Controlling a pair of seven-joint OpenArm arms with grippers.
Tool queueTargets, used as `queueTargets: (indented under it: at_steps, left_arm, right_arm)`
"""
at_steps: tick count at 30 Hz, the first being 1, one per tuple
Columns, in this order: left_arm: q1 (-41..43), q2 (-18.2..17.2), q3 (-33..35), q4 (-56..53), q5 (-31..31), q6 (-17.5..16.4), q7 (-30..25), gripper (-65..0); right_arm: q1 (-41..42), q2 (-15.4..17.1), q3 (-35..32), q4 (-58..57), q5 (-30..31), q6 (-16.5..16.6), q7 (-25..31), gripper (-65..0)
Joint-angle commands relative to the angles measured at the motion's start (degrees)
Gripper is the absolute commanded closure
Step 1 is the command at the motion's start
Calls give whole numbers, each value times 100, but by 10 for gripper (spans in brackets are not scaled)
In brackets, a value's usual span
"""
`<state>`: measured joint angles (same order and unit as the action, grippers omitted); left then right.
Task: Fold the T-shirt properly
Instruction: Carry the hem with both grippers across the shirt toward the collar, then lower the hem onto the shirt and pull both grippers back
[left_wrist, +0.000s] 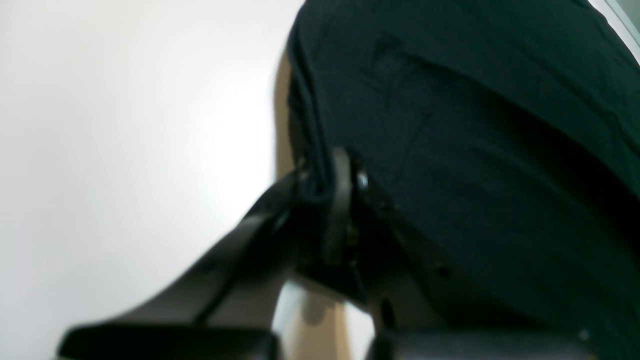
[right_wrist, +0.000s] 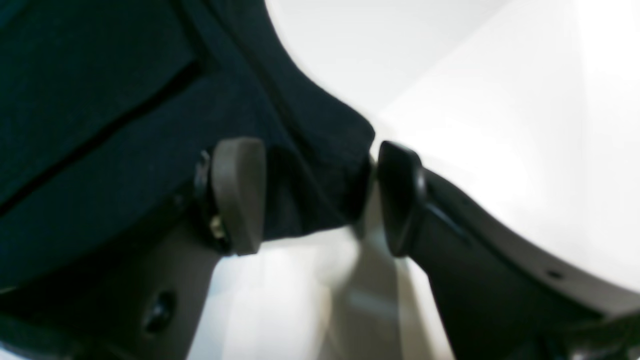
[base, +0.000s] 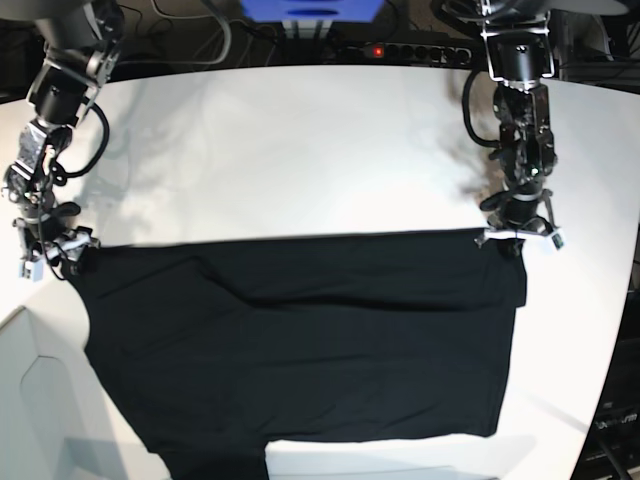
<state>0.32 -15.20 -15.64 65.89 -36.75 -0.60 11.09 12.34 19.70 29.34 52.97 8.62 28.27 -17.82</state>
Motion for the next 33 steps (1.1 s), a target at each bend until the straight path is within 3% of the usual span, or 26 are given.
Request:
queueTargets:
  at_steps: [1, 4, 7, 8, 17, 22, 27, 33]
  left_arm:
    - [-1, -40, -5, 27, -4, 29, 135, -1]
    - [52, -40, -5, 35, -4, 29, 135, -1]
    - [131, -40, -5, 97, -4, 38, 135, -1]
    - [175, -40, -14, 106, -21, 38, 135, -1]
    - [351, -225, -23, 651, -65, 65, 135, -1]
    - [175, -260, -23, 1213, -21, 73, 144, -1]
    - [-353, -436, 12, 1539, -30, 82, 258, -1]
    - [-1469, -497, -23, 1319, -4, 82, 1295, -1]
  right_arm:
    - [19, 91, 6, 44, -14, 17, -86, -351]
    - [10, 91, 15, 44, -14, 324, -86, -236]
    - [-16, 100, 42, 52, -14, 667, -112, -31]
    - [-69, 100, 42, 61, -14, 667, -112, 0]
    - [-456, 144, 50, 1485, -5, 667, -182, 0]
    - [-306, 170, 59, 2110, -5, 667, -754, 0]
    - [538, 188, 24, 2189, -23, 667, -1316, 0]
    - [1812, 337, -187, 1626, -23, 659, -1624, 0]
